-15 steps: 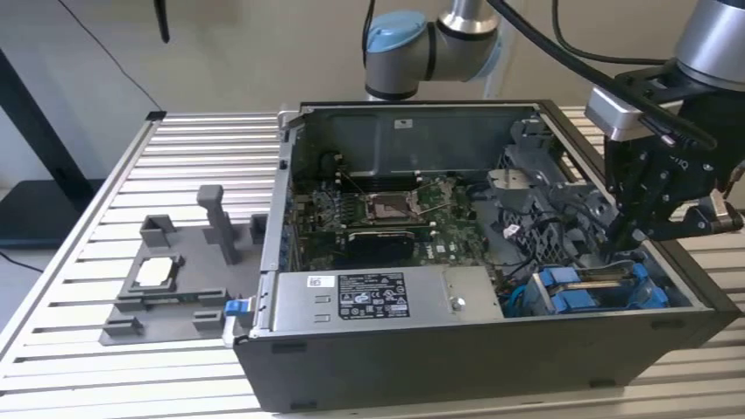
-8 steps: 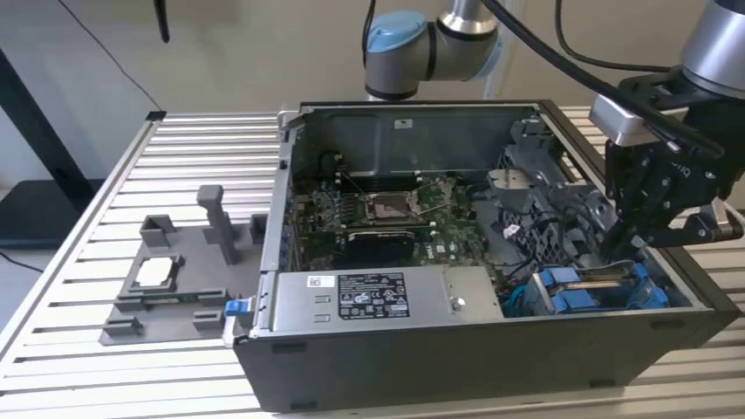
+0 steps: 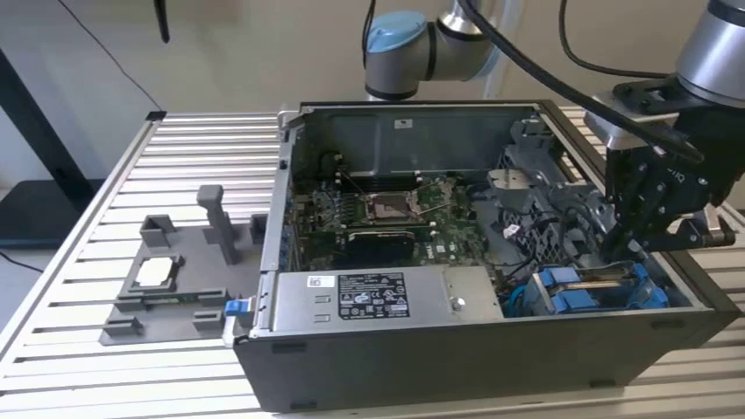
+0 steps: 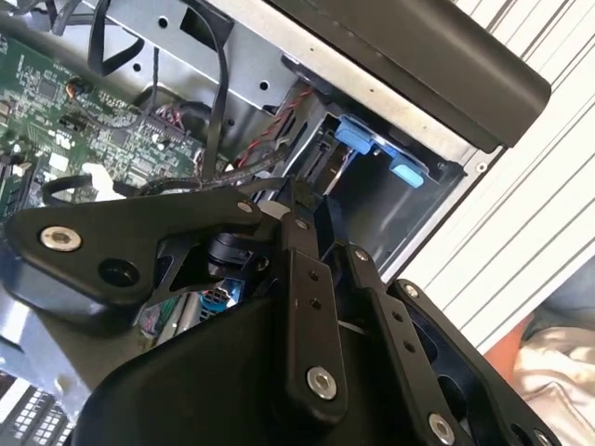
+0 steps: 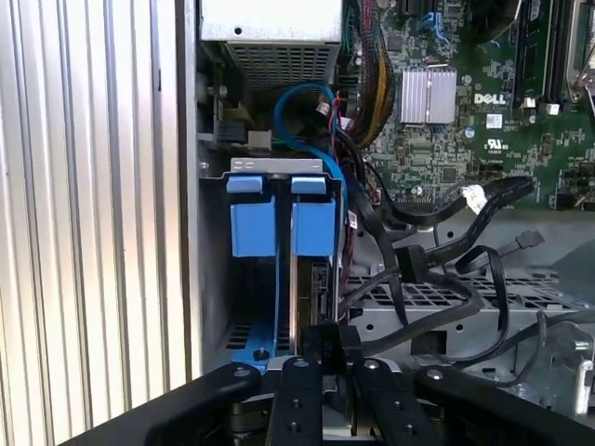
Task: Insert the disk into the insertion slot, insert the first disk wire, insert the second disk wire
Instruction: 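Insert the first disk wire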
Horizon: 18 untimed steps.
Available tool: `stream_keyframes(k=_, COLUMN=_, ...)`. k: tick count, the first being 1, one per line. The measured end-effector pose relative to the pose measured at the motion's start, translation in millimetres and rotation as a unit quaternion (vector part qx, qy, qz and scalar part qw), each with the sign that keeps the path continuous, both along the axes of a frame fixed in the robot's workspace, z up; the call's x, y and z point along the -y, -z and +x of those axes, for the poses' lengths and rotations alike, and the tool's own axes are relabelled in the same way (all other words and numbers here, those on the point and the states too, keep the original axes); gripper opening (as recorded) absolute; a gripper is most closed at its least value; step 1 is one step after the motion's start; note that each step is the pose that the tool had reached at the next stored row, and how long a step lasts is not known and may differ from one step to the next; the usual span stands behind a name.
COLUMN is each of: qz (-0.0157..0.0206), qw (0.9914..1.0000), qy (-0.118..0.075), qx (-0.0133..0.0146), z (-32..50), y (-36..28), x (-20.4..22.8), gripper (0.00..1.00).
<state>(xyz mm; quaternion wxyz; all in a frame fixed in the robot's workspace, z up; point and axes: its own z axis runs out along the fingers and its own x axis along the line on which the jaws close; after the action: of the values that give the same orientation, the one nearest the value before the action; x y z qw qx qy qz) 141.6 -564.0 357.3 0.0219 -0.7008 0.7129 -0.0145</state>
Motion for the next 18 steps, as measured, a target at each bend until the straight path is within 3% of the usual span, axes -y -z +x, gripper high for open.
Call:
stream_keyframes(k=5, qz=0.0000, qw=0.99997, qy=0.007, qx=-0.0017, z=3.5, y=1.2, x=0.1, gripper=0.19)
stream_keyframes(k=8, qz=-0.0001, qw=0.99994, qy=0.008, qx=-0.0082, z=6.2, y=1.4, x=0.2, gripper=0.19)
stream_keyframes(k=11, qz=-0.0002, qw=0.99976, qy=0.008, qx=-0.0207, z=8.4, y=1.8, x=0.4, gripper=0.19)
stream_keyframes(k=12, qz=0.0000, qw=0.99970, qy=0.008, qx=-0.0233, z=9.3, y=2.1, x=0.4, gripper=0.19)
stream_keyframes(k=18, qz=0.0018, qw=0.99954, qy=0.010, qx=-0.0283, z=12.5, y=4.7, x=0.5, gripper=0.19)
